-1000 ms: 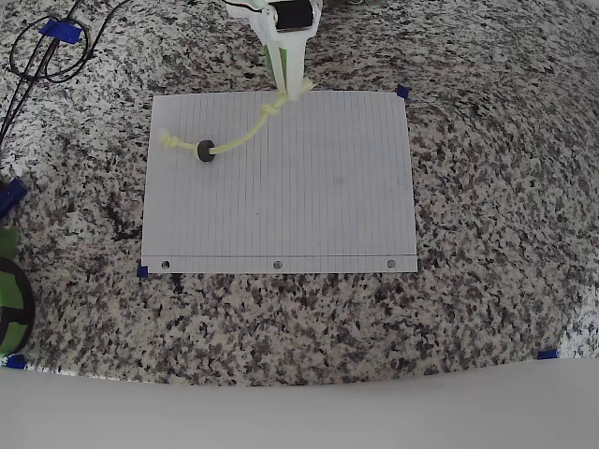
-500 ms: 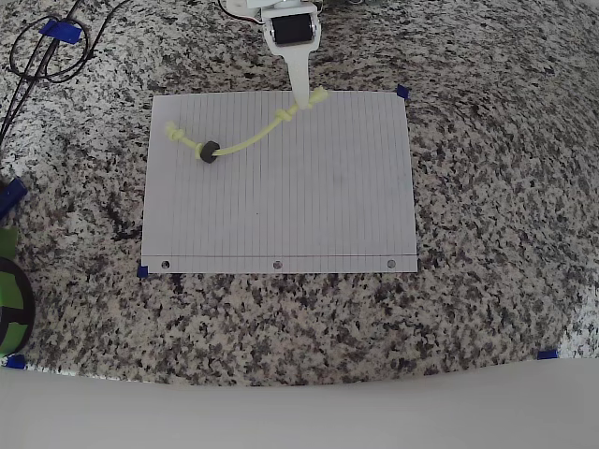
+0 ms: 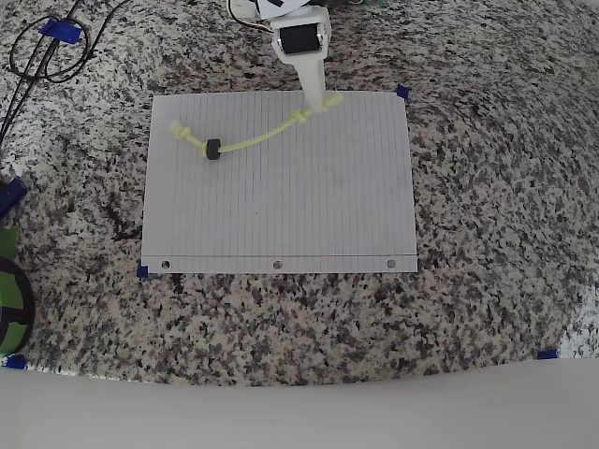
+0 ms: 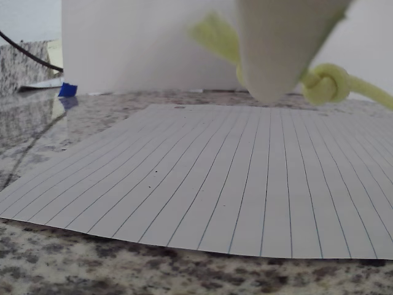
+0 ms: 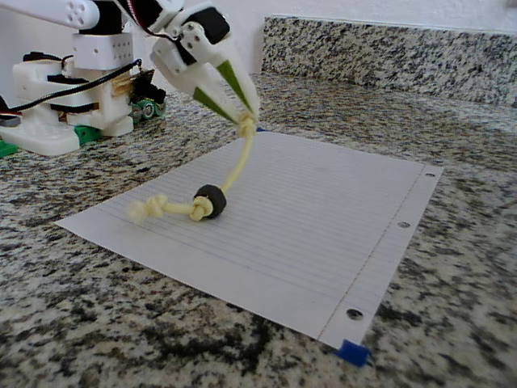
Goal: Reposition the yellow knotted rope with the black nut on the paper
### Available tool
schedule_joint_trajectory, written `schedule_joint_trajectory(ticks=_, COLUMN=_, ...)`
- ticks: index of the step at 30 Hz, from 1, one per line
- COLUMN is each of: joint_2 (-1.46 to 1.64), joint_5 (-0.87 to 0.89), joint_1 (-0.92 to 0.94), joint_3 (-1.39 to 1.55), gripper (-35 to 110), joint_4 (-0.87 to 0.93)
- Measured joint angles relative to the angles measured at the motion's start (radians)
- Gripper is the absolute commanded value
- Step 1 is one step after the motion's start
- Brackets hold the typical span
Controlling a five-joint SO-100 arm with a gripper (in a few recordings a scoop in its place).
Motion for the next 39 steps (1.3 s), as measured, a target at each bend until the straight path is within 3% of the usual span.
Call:
schedule_joint_trajectory(ticks=10, joint_2=-0.031, joint_5=-0.166, joint_1=-0.040, joint_3=0.000, gripper=7, joint_4=-0.143)
schedule_joint_trajectory(ticks=16, joint_2=-0.048, joint_5=-0.169, joint_1=-0.095, joint_3=0.000, gripper=40, joint_4=-0.155)
schedule_joint_trajectory(ticks=20, joint_2=-0.048, joint_5=-0.169, joint_1=-0.115, joint_3=0.009, gripper=52, joint_4=-0.150)
schedule_joint_trajectory(ticks=29, joint_2=-0.040, joint_5=-0.169, joint_1=-0.112, joint_3=0.012, gripper=48, joint_4=-0.147)
schedule_joint_trajectory(ticks=39, joint_2=-0.170, joint_5=-0.160, joint_1=0.114, joint_3=-0.152, gripper=43, joint_4=-0.044)
